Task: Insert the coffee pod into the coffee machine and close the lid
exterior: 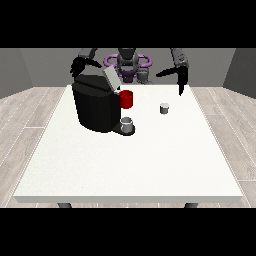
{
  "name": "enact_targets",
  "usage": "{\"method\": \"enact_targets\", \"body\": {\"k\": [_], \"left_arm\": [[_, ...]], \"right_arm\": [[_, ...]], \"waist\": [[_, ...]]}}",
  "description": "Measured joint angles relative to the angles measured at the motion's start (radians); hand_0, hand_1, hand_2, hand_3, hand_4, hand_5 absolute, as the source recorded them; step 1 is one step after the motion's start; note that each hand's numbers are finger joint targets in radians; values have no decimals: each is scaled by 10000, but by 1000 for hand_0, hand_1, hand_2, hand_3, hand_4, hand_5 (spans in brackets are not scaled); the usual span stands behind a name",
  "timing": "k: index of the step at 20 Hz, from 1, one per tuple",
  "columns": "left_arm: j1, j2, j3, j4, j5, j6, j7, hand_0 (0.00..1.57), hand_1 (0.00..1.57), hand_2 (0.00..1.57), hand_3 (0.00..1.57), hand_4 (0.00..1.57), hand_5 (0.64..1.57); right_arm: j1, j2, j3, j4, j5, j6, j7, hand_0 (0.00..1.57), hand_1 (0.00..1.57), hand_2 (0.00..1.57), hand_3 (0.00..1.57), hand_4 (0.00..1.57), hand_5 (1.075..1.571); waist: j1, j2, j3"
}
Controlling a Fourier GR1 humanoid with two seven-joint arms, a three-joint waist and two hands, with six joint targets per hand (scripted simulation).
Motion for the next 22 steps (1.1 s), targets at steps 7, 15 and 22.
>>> {"method": "enact_targets", "body": {"k": [7,15,22], "left_arm": [[-997,307,195,1815,-493,133,-311,0,0,0,0,0,1571],[-1891,432,-145,3301,-1426,355,-371,0,0,375,0,0,1571],[-2230,320,-476,4218,-2235,738,-582,807,807,847,501,0,1571]], "right_arm": [[-611,-12,74,77,-42,-113,189,0,0,0,0,332,1571],[-1181,-82,3,577,62,-398,571,0,0,0,0,371,1571],[-1392,-105,-51,1280,255,-624,549,0,0,0,0,424,1571]], "waist": [[-115,613,-5],[-85,838,-1],[19,866,1]]}}
